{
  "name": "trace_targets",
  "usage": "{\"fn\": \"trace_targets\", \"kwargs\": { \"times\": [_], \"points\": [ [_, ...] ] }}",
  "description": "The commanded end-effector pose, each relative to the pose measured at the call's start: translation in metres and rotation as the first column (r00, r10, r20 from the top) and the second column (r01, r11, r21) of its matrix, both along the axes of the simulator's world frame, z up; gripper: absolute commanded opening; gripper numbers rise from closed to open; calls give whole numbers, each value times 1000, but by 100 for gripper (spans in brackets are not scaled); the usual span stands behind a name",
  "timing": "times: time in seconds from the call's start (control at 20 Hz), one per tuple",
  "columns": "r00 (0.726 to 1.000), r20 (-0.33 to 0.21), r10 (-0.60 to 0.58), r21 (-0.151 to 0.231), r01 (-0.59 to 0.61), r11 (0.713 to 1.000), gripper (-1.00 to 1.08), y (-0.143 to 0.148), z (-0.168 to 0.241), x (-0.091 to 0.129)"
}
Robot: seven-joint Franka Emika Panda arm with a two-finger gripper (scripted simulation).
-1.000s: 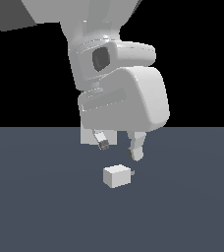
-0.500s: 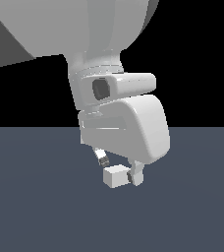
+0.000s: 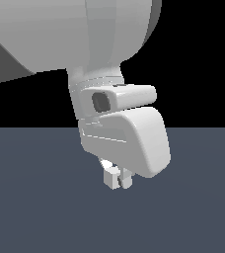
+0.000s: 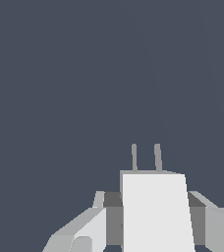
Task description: Plug the charger into the wall socket.
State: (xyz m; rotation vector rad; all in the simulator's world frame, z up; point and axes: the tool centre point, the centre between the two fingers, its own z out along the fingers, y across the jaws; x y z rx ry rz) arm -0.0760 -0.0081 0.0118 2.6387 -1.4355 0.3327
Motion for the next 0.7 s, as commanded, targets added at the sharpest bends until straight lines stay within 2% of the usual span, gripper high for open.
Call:
{"fn": "trace_targets", "kwargs": {
  "times": [0.0,0.65],
  "points": [
    [1000,0,0,0,0,1000,-100,0,0,0],
    [999,1,42,-1,-42,999,-100,1,5,4]
  ]
}}
